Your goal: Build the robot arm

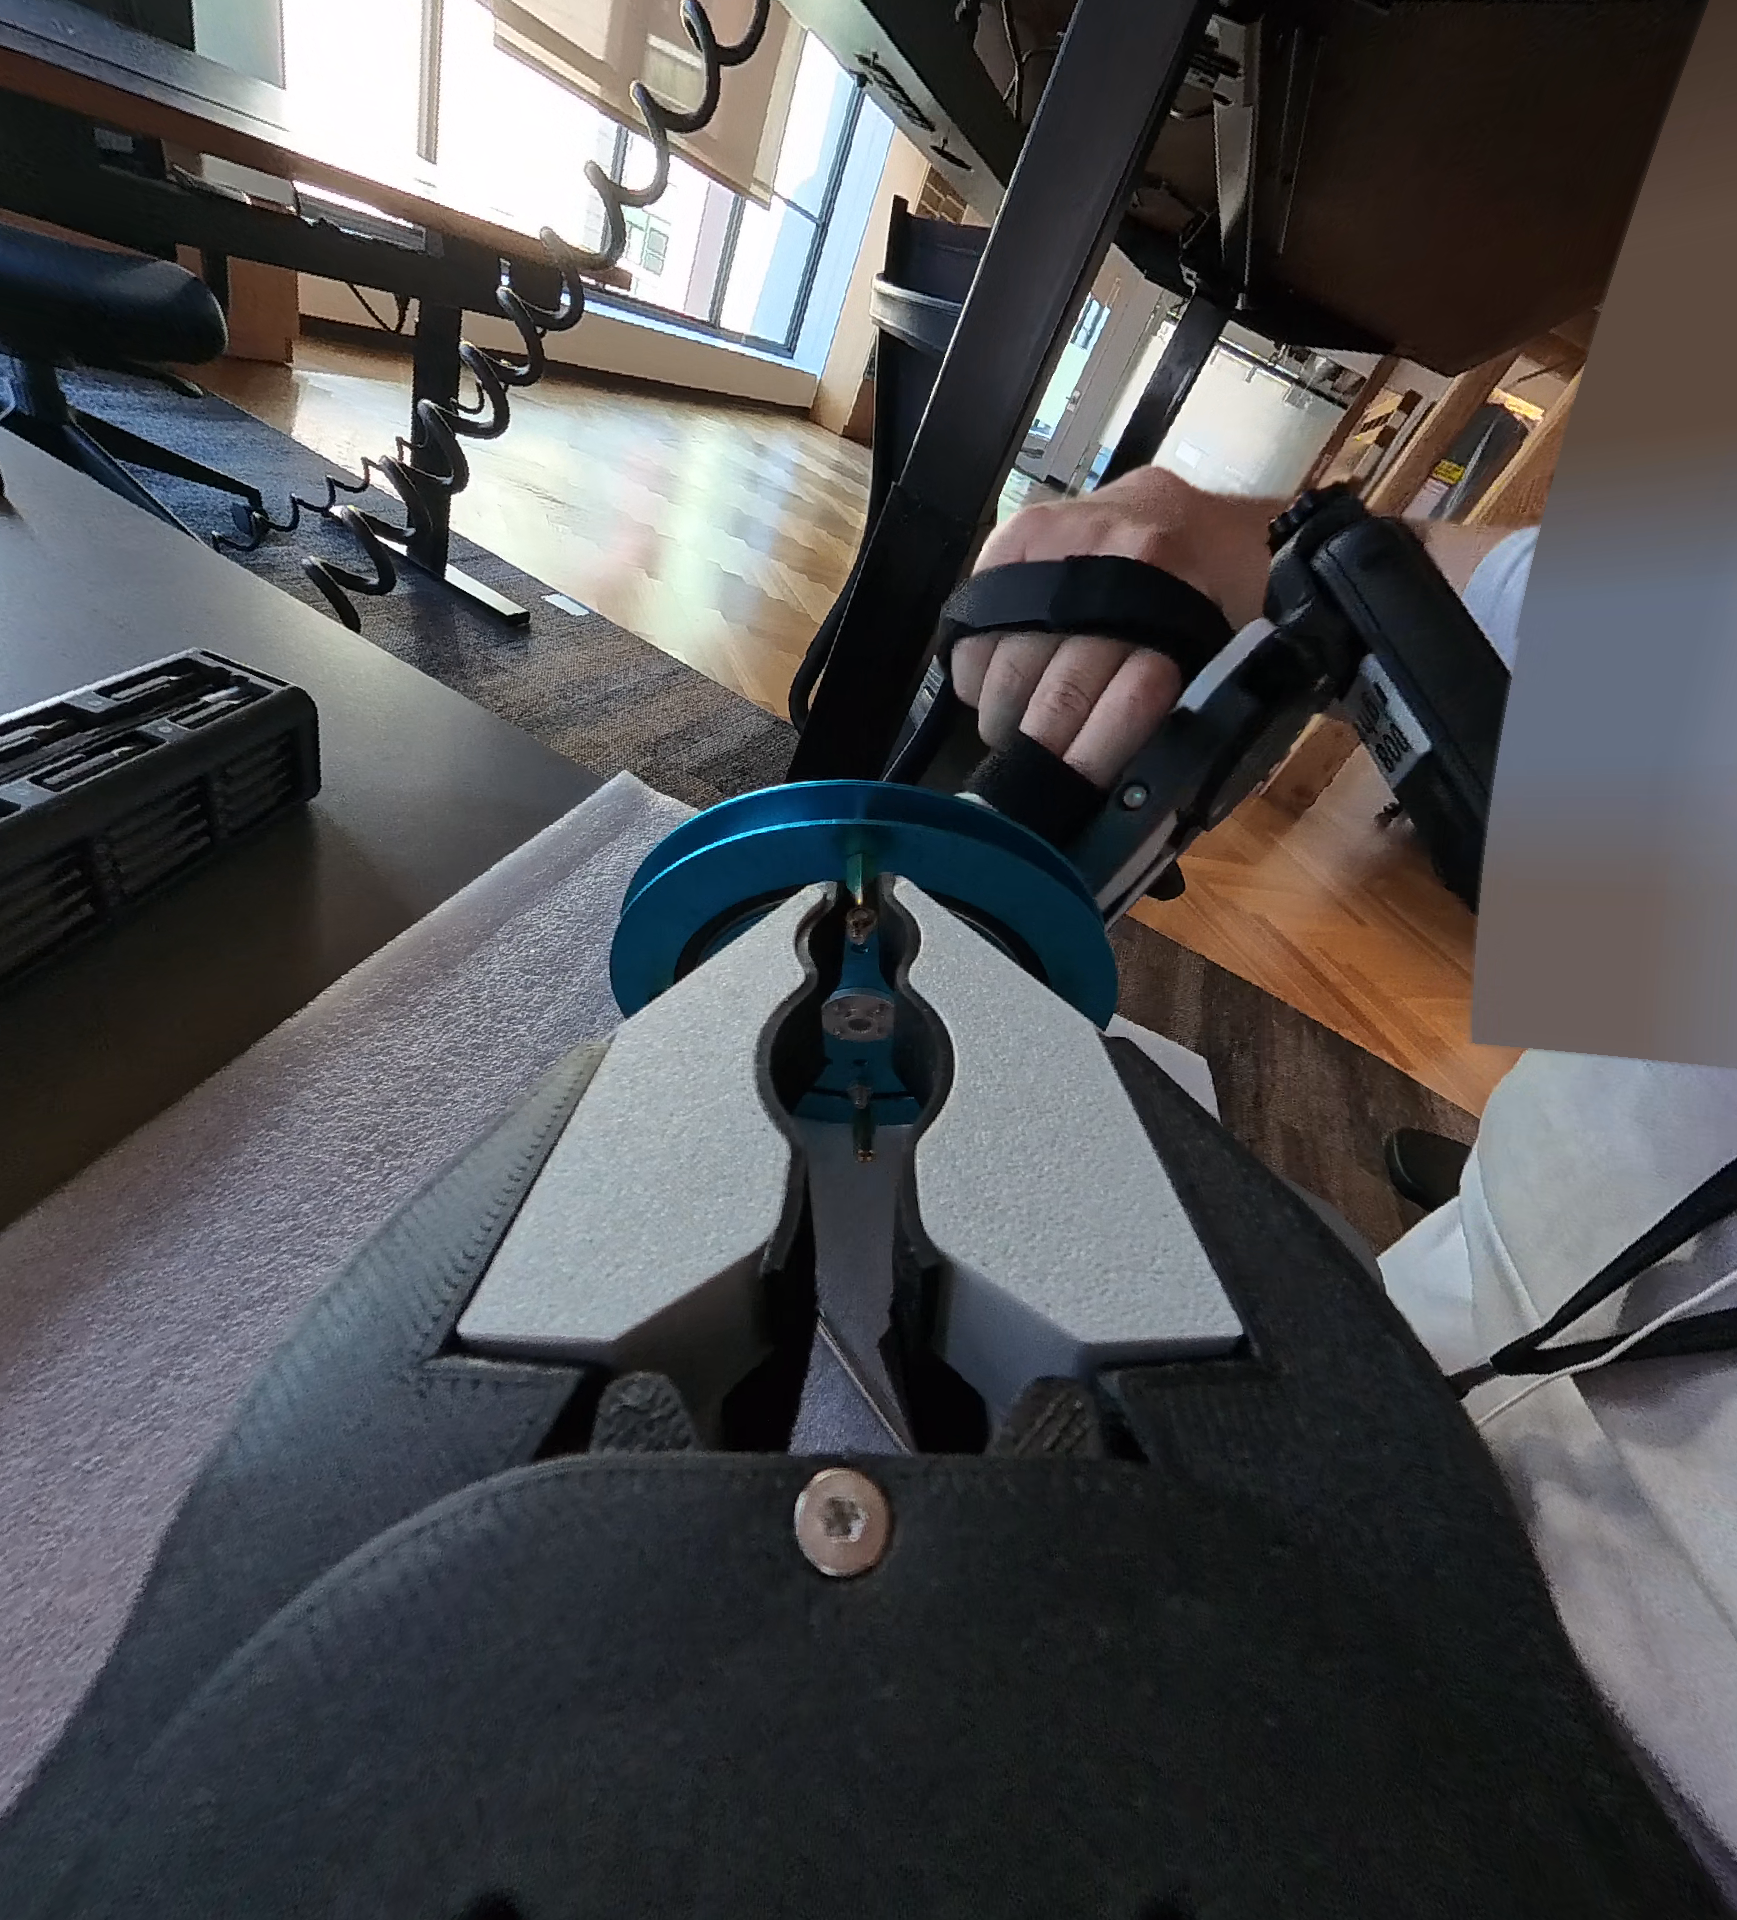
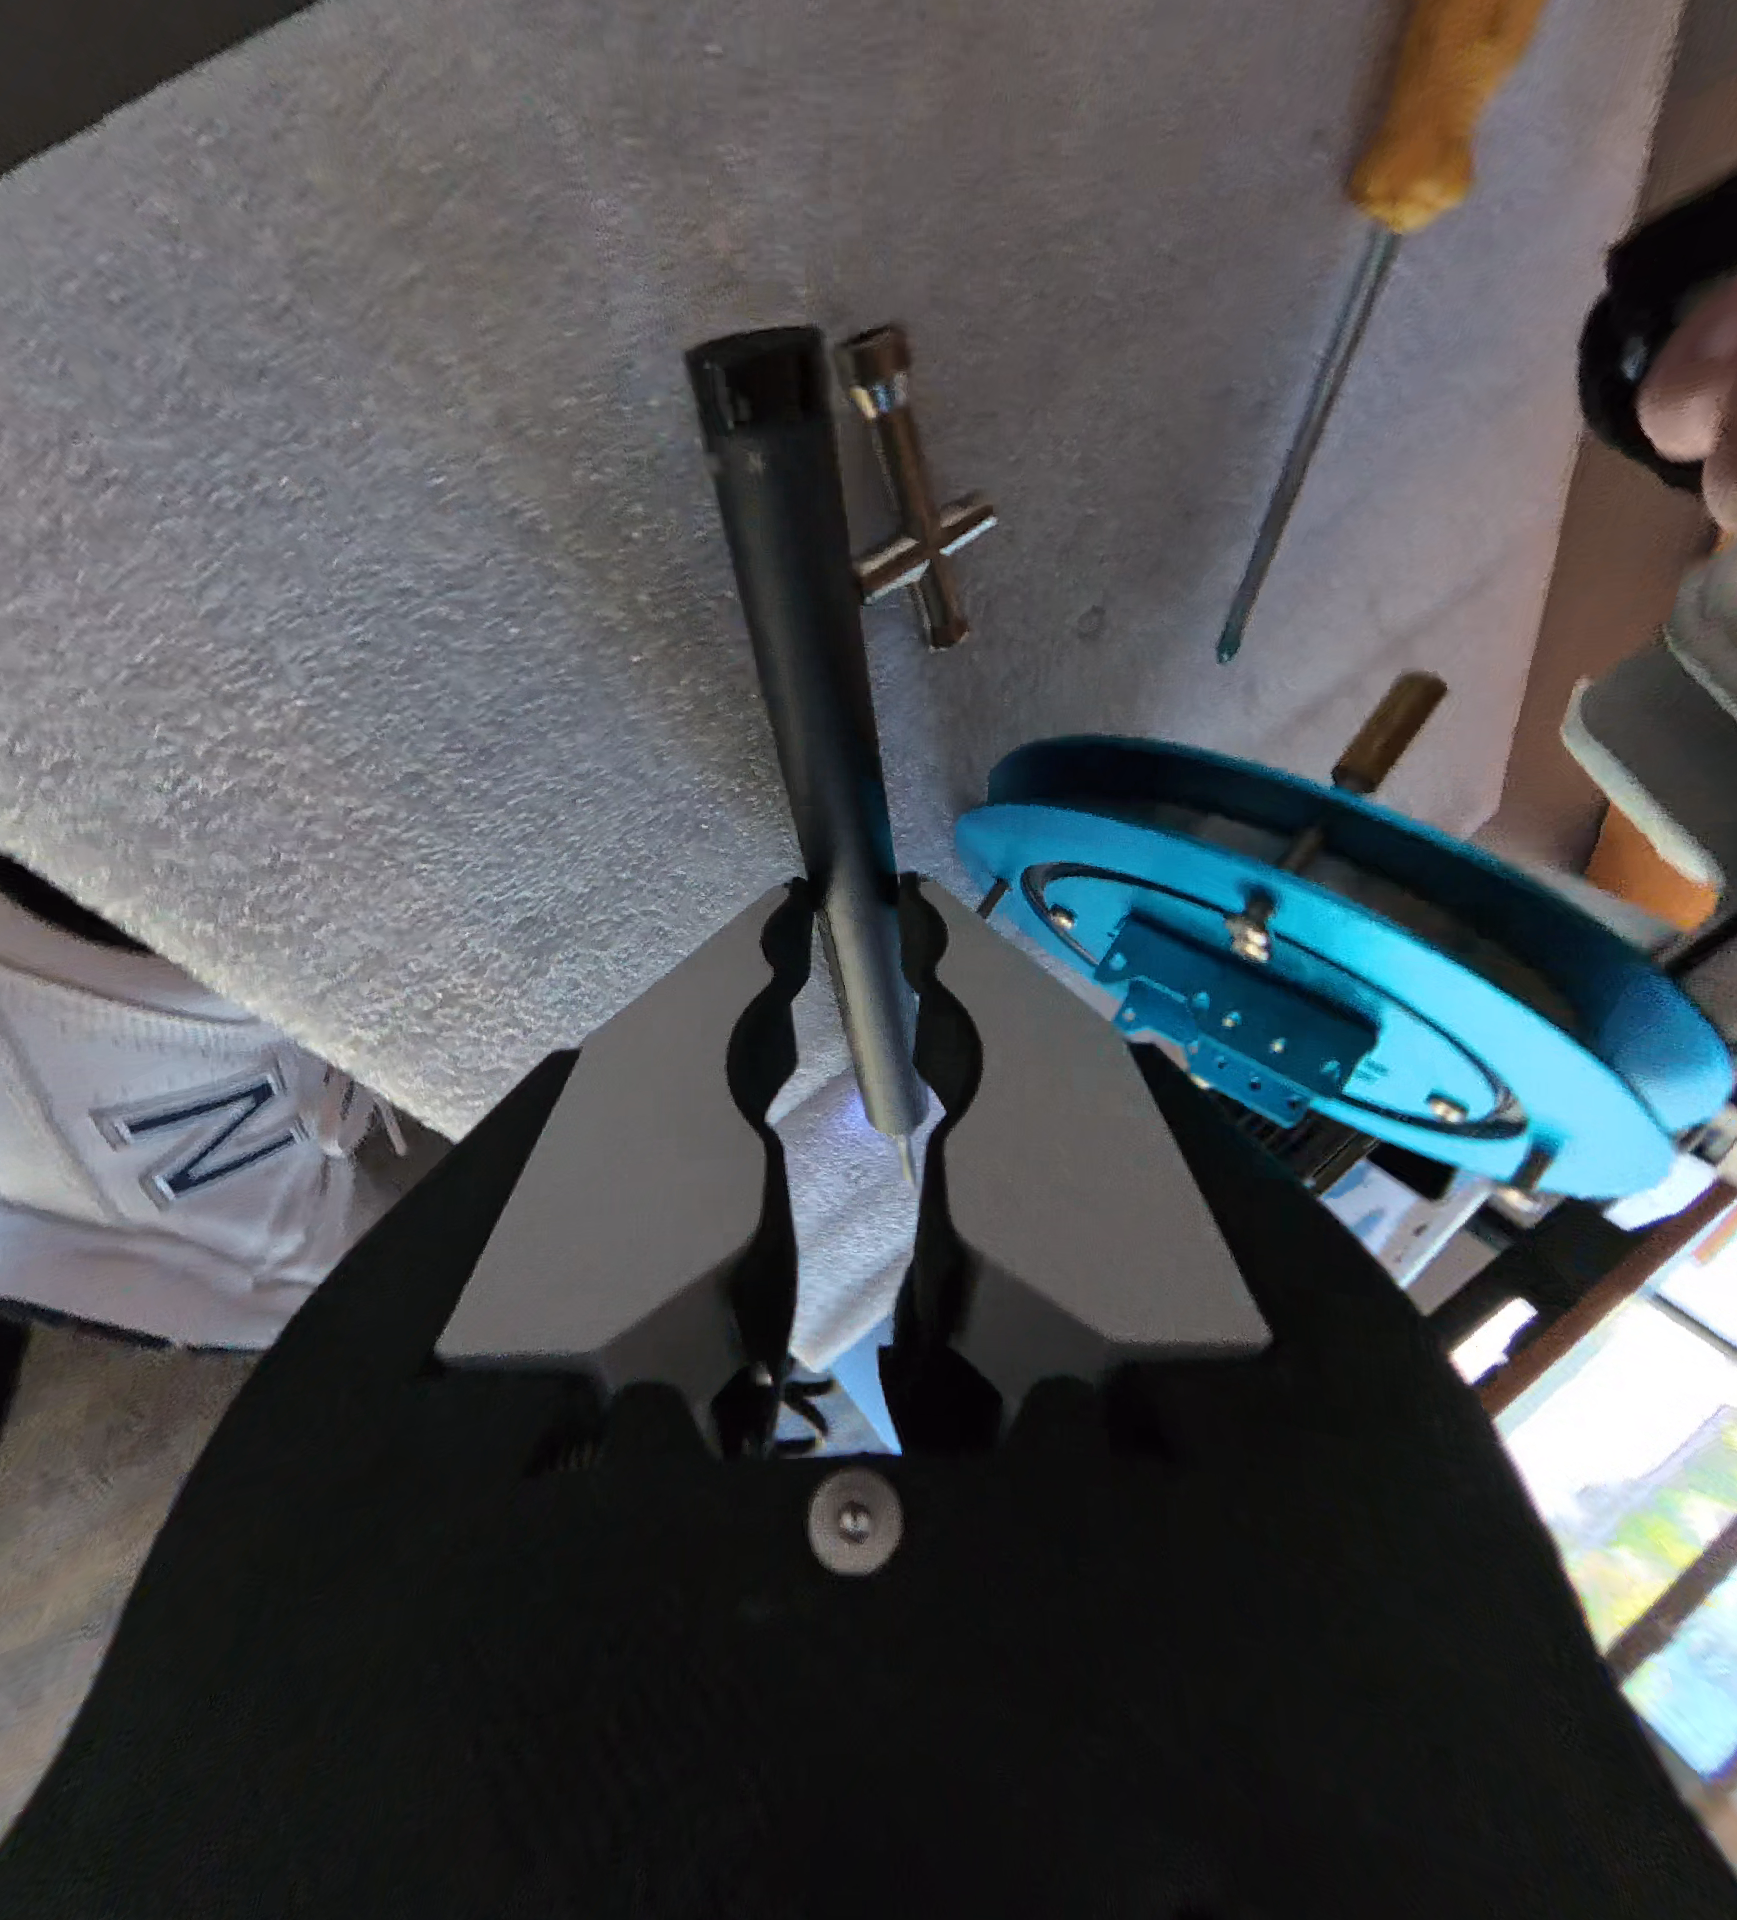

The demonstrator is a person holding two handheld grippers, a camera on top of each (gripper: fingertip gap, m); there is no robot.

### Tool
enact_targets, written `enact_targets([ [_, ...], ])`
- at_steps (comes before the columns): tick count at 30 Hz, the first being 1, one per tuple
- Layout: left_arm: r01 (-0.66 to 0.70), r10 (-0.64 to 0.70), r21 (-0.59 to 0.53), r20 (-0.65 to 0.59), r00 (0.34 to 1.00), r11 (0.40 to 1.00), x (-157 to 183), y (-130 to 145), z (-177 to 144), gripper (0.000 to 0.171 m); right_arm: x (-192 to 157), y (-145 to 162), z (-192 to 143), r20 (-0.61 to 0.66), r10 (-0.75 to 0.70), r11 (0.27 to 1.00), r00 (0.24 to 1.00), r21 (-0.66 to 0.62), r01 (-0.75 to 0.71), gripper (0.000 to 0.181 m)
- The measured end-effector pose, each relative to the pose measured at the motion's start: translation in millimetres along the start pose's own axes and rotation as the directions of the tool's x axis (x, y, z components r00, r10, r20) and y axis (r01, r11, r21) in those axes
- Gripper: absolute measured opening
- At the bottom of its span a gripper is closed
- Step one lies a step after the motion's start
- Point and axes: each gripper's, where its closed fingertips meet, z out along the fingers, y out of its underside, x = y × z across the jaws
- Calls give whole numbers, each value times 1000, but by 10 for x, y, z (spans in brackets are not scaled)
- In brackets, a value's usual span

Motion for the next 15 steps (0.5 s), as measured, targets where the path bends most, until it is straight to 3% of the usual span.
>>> enact_targets([
  [4, 2, -2, -1, -4, 1000, 1000, 1, 1, 2, 4, 89, 62, -80, -70, 244, 969, 967, 55, -241, 26],
  [5, 3, -3, -1, -2, 1000, 1000, -1, 2, 0, 4, 145, 57, -165, -62, 380, 920, 923, 133, -369, 27],
  [6, 4, -4, 0, 1, 1000, 1000, -4, 1, -3, 4, 241, 52, -270, -46, 538, 825, 842, 234, -515, 32],
  [7, 5, -5, 0, 5, 1000, 1000, -8, 2, -4, 4, 373, 47, -389, -14, 705, 669, 709, 343, -659, 43],
  [9, 2, -2, -1, 16, 1000, 1000, -15, 1, -4, 4, 619, 3, -620, 135, 930, 234, 342, 500, -834, 57],
  [10, 0, 0, -2, 20, 1000, 1000, -14, 0, -1, 4, 724, -40, -713, 199, 963, 38, 180, 563, -825, 61],
  [11, -2, 2, -3, 25, 1000, 1000, -13, -2, 4, 4, 807, -40, -772, 214, 976, -111, 31, 617, -779, 62],
  [12, -2, 3, -4, 29, 1000, 1000, -14, -2, 10, 4, 876, -117, -823, 222, 974, -183, -41, 670, -719, 62],
  [13, -1, 1, -4, 32, 999, 1000, -16, -4, 16, 4, 916, -122, -821, 165, 979, -204, -124, 700, -685, 62],
  [15, 9, -9, -1, 34, 999, 1000, -14, -8, 27, 4, 935, -7, -749, -64, 968, -128, -243, 705, -697, 60],
])
